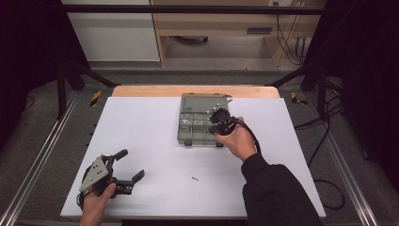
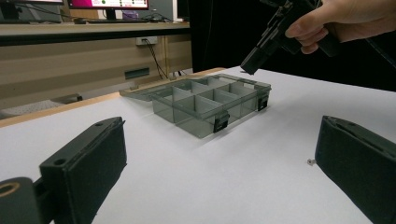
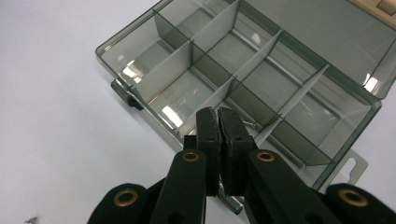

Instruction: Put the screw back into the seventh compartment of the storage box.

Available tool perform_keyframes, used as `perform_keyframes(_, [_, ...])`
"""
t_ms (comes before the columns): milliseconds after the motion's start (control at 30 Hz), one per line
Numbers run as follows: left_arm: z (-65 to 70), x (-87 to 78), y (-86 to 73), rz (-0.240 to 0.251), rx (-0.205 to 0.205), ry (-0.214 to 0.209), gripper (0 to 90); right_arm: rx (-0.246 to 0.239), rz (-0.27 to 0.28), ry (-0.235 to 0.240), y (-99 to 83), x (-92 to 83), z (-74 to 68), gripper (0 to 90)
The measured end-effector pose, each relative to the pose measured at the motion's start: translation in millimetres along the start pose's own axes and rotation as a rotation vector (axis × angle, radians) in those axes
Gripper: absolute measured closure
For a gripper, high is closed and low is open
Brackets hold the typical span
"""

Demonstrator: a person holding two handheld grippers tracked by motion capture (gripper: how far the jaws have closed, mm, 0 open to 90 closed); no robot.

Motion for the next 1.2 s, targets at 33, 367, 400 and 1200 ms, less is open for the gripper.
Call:
perform_keyframes(33, [0.0, -0.1, 0.1, 0.0, 0.001, -0.001, 1.9, 0.01, 0.008, -0.008, 1.1, 0.6, 1.4, 87.7])
perform_keyframes(367, [-0.2, 0.1, 0.0, 0.001, -0.003, 0.0, 1.8, 0.001, 0.007, -0.032, 2.6, 12.9, 3.6, 87.7])
perform_keyframes(400, [-0.4, -0.1, 0.0, -0.001, 0.0, 0.0, 1.9, 0.001, 0.001, -0.034, 2.2, 14.1, 3.7, 87.7])
perform_keyframes(1200, [0.1, 0.6, -0.2, -0.005, 0.002, -0.005, 1.9, 0.002, -0.025, -0.053, 3.0, 17.9, 0.9, 53.4])
Point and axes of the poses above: each handheld gripper's, and its own axes: x roughly forward along the jaws, y roughly out of its top, z roughly to its right, the point moved 1 cm from there along x, roughly forward along the jaws, and after that the axes turned 5 degrees about -z, right-handed, at the moved point
